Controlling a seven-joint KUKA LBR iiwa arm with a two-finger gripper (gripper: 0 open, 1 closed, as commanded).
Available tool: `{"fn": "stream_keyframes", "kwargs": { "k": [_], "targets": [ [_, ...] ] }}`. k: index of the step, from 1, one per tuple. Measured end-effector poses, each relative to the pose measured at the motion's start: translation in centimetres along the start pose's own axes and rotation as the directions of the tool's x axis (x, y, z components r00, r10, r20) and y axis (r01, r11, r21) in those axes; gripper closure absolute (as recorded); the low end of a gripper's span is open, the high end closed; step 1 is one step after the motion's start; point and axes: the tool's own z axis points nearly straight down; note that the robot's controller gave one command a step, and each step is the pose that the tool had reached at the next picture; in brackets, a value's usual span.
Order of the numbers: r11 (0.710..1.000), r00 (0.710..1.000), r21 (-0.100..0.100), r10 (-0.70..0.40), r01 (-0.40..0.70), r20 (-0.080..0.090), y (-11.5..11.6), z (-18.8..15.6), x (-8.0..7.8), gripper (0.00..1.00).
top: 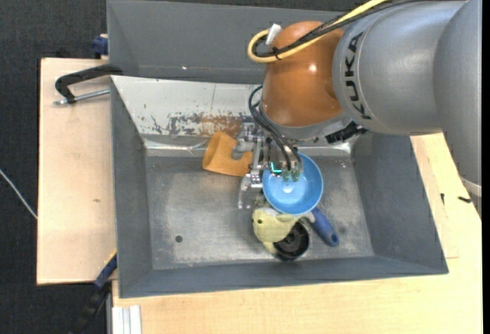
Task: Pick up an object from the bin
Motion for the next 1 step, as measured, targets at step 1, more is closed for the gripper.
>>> {"fn": "stream_keyframes", "kwargs": {
  "k": [1],
  "targets": [
    [0.988,0.988,0.005,-0.154,0.154,0.011,-9.00,0.33,-1.78,0.00]
  ]
}}
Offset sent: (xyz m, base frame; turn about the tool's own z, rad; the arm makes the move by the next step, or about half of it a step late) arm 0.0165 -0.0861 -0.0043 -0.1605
